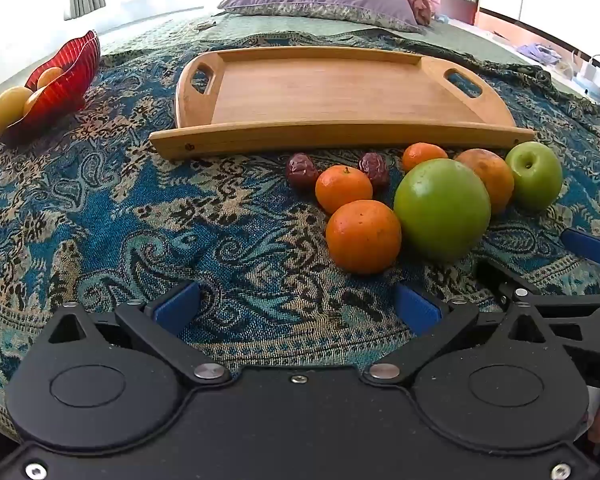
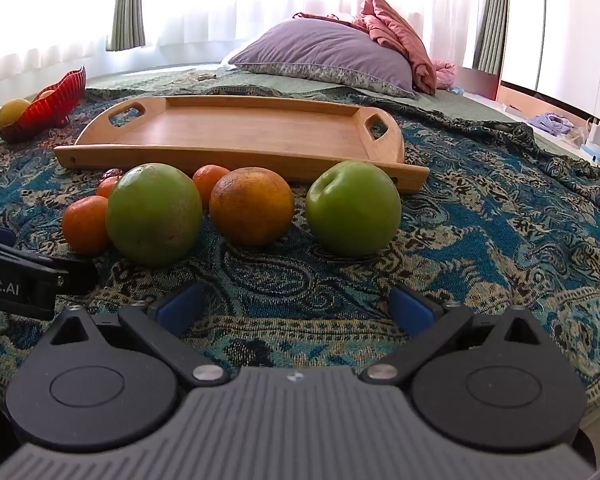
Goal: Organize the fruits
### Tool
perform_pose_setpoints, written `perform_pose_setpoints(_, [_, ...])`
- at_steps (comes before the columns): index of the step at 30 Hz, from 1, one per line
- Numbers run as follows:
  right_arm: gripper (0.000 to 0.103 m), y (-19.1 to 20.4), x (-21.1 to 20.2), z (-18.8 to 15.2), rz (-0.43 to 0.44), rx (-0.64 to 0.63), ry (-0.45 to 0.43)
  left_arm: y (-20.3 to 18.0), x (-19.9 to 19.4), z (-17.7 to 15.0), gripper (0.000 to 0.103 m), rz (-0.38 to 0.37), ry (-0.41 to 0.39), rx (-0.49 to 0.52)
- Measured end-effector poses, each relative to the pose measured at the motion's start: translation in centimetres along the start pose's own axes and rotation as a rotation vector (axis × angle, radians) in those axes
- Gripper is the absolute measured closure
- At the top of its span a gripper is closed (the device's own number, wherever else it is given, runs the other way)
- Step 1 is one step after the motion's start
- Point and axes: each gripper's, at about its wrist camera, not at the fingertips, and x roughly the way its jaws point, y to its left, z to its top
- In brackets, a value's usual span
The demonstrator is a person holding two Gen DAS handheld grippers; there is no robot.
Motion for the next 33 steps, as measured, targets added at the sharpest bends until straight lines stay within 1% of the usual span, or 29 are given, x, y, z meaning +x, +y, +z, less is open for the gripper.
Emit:
perform_pose_setpoints(2, [0.000, 0.08, -0.01, -0.07, -0.003, -0.002, -0.001, 0.05, -0.06, -0.04, 0.000, -0.003, 0.001, -0.003])
perform_pose_setpoints(3, [0.000, 0.14, -0.05, -0.15, -0.004, -0.003, -0.005, 0.01, 0.11, 0.14, 0.000, 0.002, 0.016, 0.003])
perform_pose_setpoints(4, [0.000, 0.04, 0.07, -0.02, 0.002, 0.003, 0.010, 0.00, 0.10, 0.13, 0.000, 0.002, 0.015, 0.003])
perform_pose_setpoints(12, [0.000, -0.11, -0.02, -0.07, 0.000, 0.007, 0.000, -0.02, 0.06, 0.06, 0.000, 0.003, 0.010, 0.006])
perform_pose_setpoints(28, [0.000, 0.00, -0.09, 0.13, -0.001, -0.001, 0.008, -0.02, 0.04, 0.03, 0.000, 0.004, 0.008, 0.005])
perform_pose_setpoints(33, [0.000, 0.05, 0.04, 0.02, -0.001, -0.001, 0.008, 0.01, 0.30, 0.53, 0.000, 0.003, 0.015, 0.003])
